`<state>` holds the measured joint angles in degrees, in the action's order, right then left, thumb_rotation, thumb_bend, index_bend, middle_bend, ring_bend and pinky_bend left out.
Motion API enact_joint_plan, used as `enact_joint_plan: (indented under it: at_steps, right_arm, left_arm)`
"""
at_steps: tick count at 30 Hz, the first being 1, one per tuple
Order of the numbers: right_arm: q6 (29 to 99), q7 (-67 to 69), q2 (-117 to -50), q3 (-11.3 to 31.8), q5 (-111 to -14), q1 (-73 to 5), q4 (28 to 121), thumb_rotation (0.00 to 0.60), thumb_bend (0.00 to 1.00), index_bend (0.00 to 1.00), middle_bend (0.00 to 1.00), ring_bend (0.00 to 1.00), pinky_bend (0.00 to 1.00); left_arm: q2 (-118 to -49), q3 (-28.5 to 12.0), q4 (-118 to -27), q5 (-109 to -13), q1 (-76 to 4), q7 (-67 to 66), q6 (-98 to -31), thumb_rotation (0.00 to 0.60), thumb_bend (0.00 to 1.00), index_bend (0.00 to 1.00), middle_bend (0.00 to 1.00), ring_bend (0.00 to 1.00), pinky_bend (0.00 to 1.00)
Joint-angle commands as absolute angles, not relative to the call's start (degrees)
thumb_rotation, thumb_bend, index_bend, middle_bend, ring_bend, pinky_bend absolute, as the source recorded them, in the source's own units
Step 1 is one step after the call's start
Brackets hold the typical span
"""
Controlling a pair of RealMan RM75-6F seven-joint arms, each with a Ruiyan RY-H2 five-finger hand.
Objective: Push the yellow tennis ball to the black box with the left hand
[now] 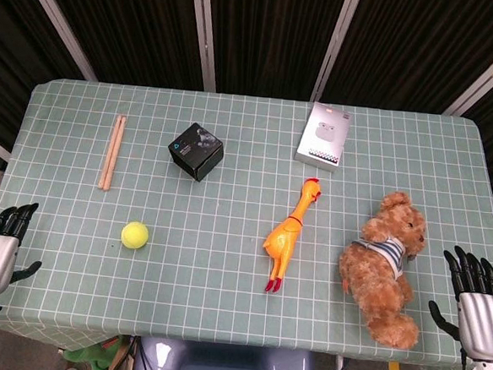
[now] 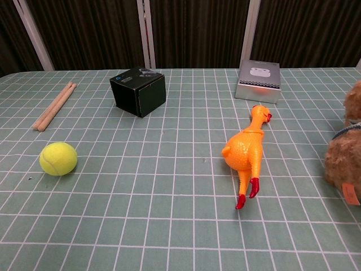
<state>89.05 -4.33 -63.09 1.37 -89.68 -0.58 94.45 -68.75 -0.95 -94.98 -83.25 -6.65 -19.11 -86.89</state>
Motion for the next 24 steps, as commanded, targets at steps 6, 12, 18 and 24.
enact_joint_plan:
  at_steps: [6,12,18,24]
  right_arm:
    - [88.95,-4.46,-63.39,1.23,-90.38,-0.76,94.41,0.600,0.35,0.00,0.00,0.00,0.00]
    - [88.65,-4.36,-63.72,1.26,-90.36,-0.92,94.07,0.600,0.35,0.00,0.00,0.00,0.00]
    - [88.16,-4.27,-63.91,1.05,-90.88,-1.24,93.54,0.600,0.35,0.00,0.00,0.00,0.00]
    - [88.65,-3.10,-63.79,1.32,-91.17,-1.30,93.20,0.600,0.35,0.00,0.00,0.00,0.00]
  left_arm:
    - [-68.93,-0.62,-95.12,-83.73,-7.36,-19.41,-84.99,0.600,0.11,0.12,0.21,0.15,0.36]
    - [-71.14,0.43,-92.37,-88.47,-10.74,-17.72,-80.80,0.600,0.31,0.42,0.61,0.33,0.62]
    - [-74.52,1.83,-89.55,-91.77,-14.45,-16.73,-74.97,0.600,0.37,0.52,0.75,0.45,0.73]
    - [-78.08,2.20,-88.59,-90.96,-18.04,-17.63,-67.55,0.600,0.37,0.58,0.82,0.51,0.76]
